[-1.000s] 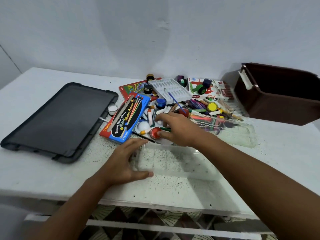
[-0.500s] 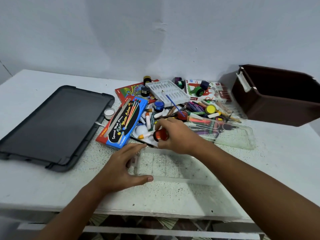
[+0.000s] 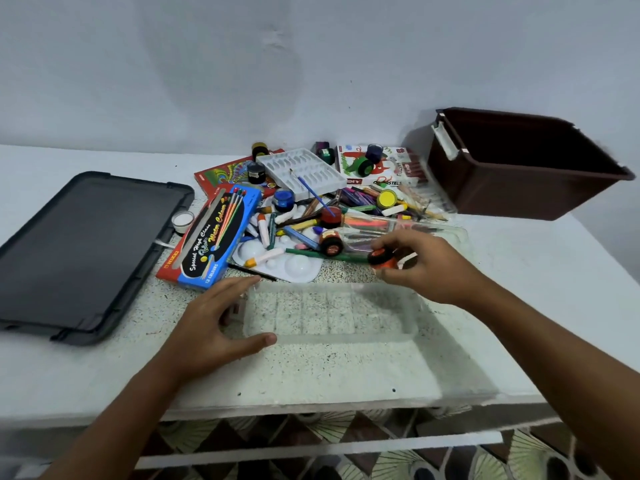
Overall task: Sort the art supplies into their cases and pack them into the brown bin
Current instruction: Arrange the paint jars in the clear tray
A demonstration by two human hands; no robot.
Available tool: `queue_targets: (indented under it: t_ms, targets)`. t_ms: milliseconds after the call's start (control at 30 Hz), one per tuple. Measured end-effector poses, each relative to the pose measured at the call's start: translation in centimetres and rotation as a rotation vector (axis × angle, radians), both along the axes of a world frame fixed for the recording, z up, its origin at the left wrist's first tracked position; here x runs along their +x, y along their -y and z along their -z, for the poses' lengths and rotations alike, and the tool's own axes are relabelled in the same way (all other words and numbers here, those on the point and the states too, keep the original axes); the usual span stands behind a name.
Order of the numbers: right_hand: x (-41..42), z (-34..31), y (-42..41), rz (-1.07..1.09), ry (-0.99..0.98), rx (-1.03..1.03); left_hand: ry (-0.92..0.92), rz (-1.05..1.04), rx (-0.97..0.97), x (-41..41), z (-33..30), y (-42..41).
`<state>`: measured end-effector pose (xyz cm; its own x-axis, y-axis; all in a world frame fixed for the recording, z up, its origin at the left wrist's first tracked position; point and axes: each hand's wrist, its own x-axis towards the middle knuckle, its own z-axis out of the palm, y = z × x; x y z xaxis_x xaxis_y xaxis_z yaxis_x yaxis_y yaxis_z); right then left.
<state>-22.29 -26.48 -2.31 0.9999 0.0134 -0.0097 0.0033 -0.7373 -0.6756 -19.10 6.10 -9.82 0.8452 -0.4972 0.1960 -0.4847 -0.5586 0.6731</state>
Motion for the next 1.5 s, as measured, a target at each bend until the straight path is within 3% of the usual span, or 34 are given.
queue_targets:
  t_ms: [233,500,1000,1133,1300,1500]
  targets:
    - [-2.3,0.9,0.9,-0.050,-0.026,0.020,-0.004,-0.026,-0.011,-0.5,-0.4,0.2]
    - [-3.6,2.7,1.3,-0.130,0.122,-0.308,-0.031,-0.032,-0.019,-0.8,-1.0,0.4]
    - [-3.2,3.5,1.4,-0.156,0.082,-0.372,-0.062,-0.031,-0.027,-0.8,-1.1,0.4]
    - [-2.0,1.7,1.9,-0.181,-0.036,-0.281,-0.086,-0.039,-0.088,-0.4,-0.7,0.2]
    - [2.8,-1.1,2.3,0.022,0.096,-0.196,-0.072,-0.094,-0.138,0.0,-0.4,0.6]
    - [9.9,-0.4,3.2,0.183,0.027,-0.454,-0.100,-0.123,-0.137,0.2,-0.2,0.5]
